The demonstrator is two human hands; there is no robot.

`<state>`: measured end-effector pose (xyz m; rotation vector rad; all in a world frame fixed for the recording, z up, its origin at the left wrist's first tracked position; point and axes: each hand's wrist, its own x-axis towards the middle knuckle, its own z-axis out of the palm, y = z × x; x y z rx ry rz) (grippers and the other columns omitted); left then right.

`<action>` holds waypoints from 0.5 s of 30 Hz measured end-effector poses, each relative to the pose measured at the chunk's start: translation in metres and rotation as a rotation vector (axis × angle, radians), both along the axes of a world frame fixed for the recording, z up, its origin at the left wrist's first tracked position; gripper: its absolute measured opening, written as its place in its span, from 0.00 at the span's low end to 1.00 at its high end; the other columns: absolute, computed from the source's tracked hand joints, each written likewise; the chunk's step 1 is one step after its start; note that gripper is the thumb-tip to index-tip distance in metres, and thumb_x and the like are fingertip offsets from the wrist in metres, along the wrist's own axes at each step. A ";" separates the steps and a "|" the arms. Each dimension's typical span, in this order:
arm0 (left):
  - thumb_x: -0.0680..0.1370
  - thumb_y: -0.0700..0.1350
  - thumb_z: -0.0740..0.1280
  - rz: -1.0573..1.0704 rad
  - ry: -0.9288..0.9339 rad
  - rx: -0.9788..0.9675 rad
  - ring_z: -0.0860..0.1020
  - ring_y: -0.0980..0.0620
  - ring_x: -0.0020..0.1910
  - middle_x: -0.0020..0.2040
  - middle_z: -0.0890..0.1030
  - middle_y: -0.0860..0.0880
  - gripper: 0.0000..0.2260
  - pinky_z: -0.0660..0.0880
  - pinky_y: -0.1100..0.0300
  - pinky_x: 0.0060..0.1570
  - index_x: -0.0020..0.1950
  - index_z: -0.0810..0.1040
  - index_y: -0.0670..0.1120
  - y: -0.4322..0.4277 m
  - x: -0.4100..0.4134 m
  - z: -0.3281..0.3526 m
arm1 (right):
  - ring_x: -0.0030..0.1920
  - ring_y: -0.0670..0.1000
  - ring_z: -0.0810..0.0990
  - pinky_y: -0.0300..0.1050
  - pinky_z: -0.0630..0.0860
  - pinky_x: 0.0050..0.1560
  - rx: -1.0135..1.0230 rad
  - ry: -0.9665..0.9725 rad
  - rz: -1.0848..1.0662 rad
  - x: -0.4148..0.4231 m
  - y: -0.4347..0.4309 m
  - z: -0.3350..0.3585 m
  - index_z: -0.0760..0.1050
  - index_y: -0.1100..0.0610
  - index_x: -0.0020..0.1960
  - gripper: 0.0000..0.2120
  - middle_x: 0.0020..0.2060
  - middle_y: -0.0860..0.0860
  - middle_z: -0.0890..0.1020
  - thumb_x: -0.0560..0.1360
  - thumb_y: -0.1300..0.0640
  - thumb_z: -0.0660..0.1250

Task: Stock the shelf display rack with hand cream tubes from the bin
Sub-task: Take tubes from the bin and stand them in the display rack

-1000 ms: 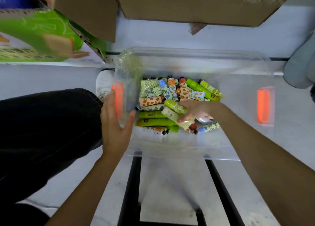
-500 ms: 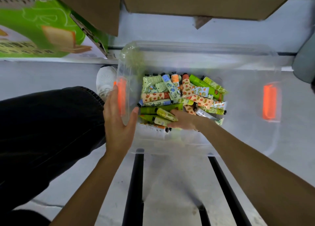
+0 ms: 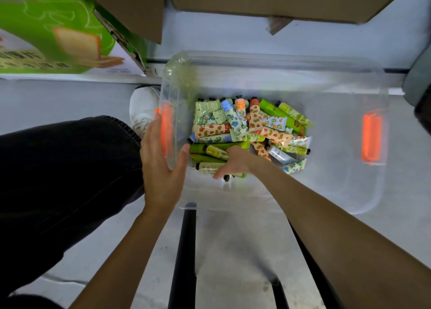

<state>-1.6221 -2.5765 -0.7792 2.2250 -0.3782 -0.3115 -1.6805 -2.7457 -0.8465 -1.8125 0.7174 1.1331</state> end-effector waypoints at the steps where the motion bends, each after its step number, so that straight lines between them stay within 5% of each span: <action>1: 0.78 0.50 0.65 0.001 0.003 -0.003 0.61 0.52 0.73 0.74 0.62 0.48 0.30 0.65 0.45 0.69 0.76 0.56 0.51 0.000 0.000 0.000 | 0.43 0.53 0.79 0.46 0.77 0.41 -0.014 0.007 0.002 0.001 0.001 0.001 0.74 0.61 0.51 0.25 0.46 0.56 0.79 0.62 0.48 0.77; 7: 0.78 0.50 0.64 -0.005 0.014 -0.003 0.61 0.54 0.73 0.74 0.62 0.48 0.30 0.65 0.47 0.68 0.77 0.56 0.52 0.000 0.000 0.001 | 0.36 0.50 0.71 0.41 0.68 0.33 -0.014 0.075 -0.024 0.005 0.001 0.005 0.70 0.60 0.45 0.19 0.38 0.52 0.70 0.64 0.52 0.76; 12: 0.78 0.50 0.64 -0.005 0.018 0.001 0.62 0.53 0.72 0.74 0.62 0.48 0.30 0.67 0.46 0.67 0.77 0.55 0.53 -0.001 0.001 0.002 | 0.44 0.52 0.80 0.47 0.81 0.47 -0.004 0.036 -0.148 -0.001 0.007 -0.002 0.75 0.63 0.51 0.28 0.48 0.56 0.81 0.59 0.48 0.79; 15: 0.78 0.50 0.64 -0.001 0.029 -0.014 0.62 0.53 0.72 0.73 0.62 0.48 0.30 0.67 0.46 0.67 0.76 0.55 0.54 -0.001 0.000 0.003 | 0.39 0.49 0.74 0.45 0.76 0.41 0.019 0.078 -0.143 0.003 0.007 0.001 0.71 0.62 0.51 0.26 0.43 0.53 0.75 0.63 0.50 0.78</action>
